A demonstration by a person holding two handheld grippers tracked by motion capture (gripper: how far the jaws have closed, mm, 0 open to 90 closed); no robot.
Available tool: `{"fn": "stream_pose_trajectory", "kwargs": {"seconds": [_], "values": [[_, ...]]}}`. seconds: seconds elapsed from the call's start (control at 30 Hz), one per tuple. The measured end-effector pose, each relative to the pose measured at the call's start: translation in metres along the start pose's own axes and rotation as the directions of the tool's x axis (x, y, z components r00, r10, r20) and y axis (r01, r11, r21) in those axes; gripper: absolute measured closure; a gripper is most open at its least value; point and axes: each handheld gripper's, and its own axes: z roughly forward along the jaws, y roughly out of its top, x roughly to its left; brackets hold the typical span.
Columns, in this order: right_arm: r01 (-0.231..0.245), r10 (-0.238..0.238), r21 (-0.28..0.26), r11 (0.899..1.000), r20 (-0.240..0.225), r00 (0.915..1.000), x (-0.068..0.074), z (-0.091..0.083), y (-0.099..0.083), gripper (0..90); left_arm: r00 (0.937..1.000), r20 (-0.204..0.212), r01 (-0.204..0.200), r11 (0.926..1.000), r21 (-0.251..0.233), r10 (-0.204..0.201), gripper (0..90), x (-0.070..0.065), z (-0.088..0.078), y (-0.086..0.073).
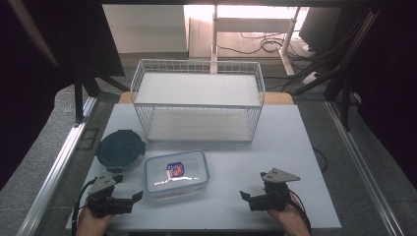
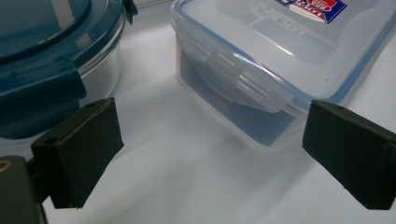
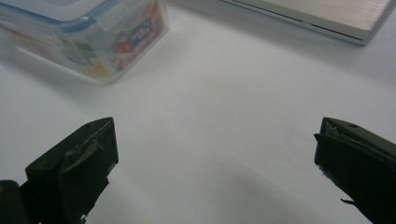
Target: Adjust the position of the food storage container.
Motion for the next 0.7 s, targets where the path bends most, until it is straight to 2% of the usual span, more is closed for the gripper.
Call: {"fn": "stream_pose_trajectory", "kwargs": {"seconds": [0.07,0.2,0.3,0.4,0.5,0.7], "values": [[-0.007,0.007,-0.003,1.0,-0.015,0.9999,0.0007,-0.0003,0.0012,0.0,1.0,0.001,-0.002,0.9999,0.014,0.002,3.8,0.0,0.0014,-0.0004],[-0.015,0.015,0.011,1.0,-0.016,0.9998,-0.0009,-0.0007,0.0016,0.0,0.9997,-0.009,-0.024,0.9992,0.032,0.024,3.0,-0.0028,0.0035,-0.0004],[-0.026,0.026,0.018,1.0,-0.016,0.9995,-0.0021,-0.0004,0.0014,0.0,0.9997,-0.004,-0.023,0.9991,0.036,0.023,2.6,-0.0028,0.0045,-0.0005],[-0.048,0.048,0.023,0.999,-0.032,0.9983,-0.0032,-0.0003,0.0014,0.0,0.9998,0.02,0.008,0.9999,0.013,-0.008,2.8,0.0006,0.0025,-0.0003],[-0.049,0.049,0.022,0.999,-0.036,0.9981,-0.0024,-0.0006,0.002,0.0,0.9997,0.018,0.015,0.9999,0.005,-0.015,3.4,0.0012,0.0012,0.0001],[-0.046,0.047,0.041,0.998,-0.04,0.9981,-0.0005,0.0018,0.0018,0.7,0.9999,0.012,0.003,0.9998,0.019,-0.003,11.6,-0.0008,0.0008,0.001]]}}
